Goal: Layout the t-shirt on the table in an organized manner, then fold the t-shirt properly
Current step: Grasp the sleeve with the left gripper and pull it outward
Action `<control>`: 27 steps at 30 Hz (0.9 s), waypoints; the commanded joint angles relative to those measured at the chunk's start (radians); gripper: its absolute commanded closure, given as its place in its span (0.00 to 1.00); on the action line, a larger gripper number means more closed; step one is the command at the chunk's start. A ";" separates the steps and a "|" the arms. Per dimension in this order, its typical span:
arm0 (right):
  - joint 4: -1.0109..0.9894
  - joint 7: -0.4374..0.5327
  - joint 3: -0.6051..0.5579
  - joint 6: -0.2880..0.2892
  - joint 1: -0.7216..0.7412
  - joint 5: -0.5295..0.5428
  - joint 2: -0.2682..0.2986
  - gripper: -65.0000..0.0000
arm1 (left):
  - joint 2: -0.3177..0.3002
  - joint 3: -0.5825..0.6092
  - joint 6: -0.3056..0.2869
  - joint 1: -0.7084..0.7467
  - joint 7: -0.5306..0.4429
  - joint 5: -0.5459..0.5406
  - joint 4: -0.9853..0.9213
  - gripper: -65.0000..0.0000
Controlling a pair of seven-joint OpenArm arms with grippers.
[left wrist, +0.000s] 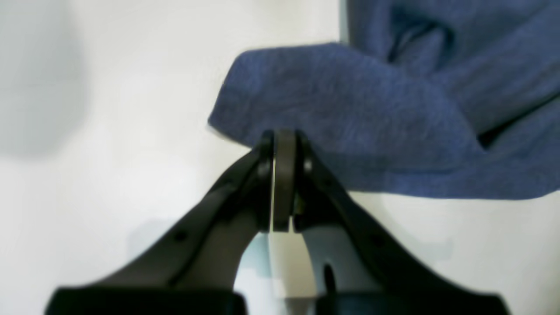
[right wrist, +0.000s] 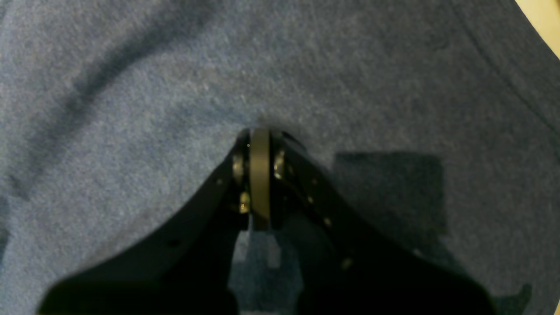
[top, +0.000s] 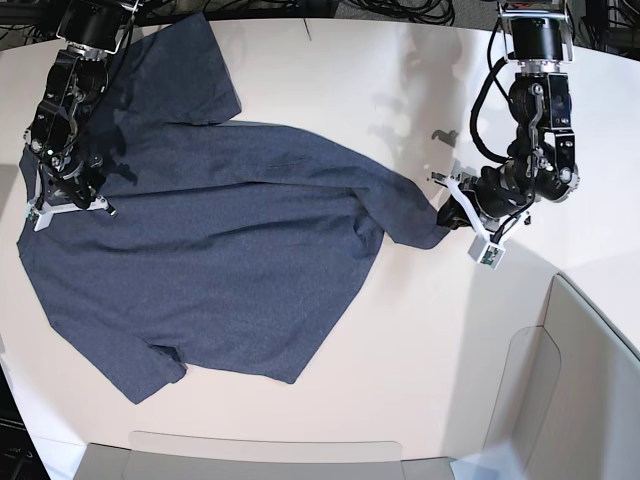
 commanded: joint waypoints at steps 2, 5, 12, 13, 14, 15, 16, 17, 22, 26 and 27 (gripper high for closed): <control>-0.012 -0.091 -0.003 -0.012 -0.015 -0.006 -0.003 1.00 | -0.008 -0.005 0.002 -0.021 -0.021 -0.004 -0.018 0.83; -0.012 -0.091 -0.003 -0.012 -0.017 -0.006 -0.003 1.00 | -0.007 -0.007 0.004 -0.040 -0.043 -0.007 -0.080 0.62; -0.012 -0.091 -0.003 -0.012 -0.018 -0.006 -0.003 1.00 | -0.005 -0.007 0.004 -0.115 -0.055 -0.010 -0.244 0.64; -0.012 -0.091 -0.003 -0.012 -0.018 -0.006 -0.003 1.00 | -0.003 -0.007 0.004 -0.124 -0.055 -0.012 -0.264 0.64; -0.012 -0.091 -0.003 -0.012 -0.018 -0.006 -0.004 1.00 | -0.002 -0.007 0.004 -0.132 -0.057 -0.012 -0.281 0.64; -0.012 -0.091 -0.003 -0.012 -0.018 -0.006 -0.004 1.00 | 0.009 -0.007 0.004 -0.139 -0.057 -0.012 -0.296 0.64; -0.012 -0.091 -0.003 -0.012 -0.018 -0.006 -0.007 1.00 | 0.015 -0.007 0.004 -0.146 -0.057 -0.012 -0.305 0.64; -0.012 -0.091 -0.003 -0.012 -0.018 -0.006 -0.012 1.00 | 0.020 -0.007 0.002 -0.149 -0.057 -0.012 -0.313 0.64; -0.012 -0.091 -0.003 -0.012 -0.018 -0.006 -0.017 1.00 | 0.026 -0.005 0.001 -0.149 -0.052 -0.012 -0.322 0.73; -0.012 -0.091 -0.003 -0.012 -0.018 -0.006 -0.017 1.00 | 0.024 -0.005 -0.002 -0.142 -0.043 -0.012 -0.318 1.00; -0.012 -0.091 -0.003 -0.012 -0.018 -0.006 -0.017 1.00 | 0.023 -0.007 -0.002 -0.141 -0.040 -0.012 -0.311 1.00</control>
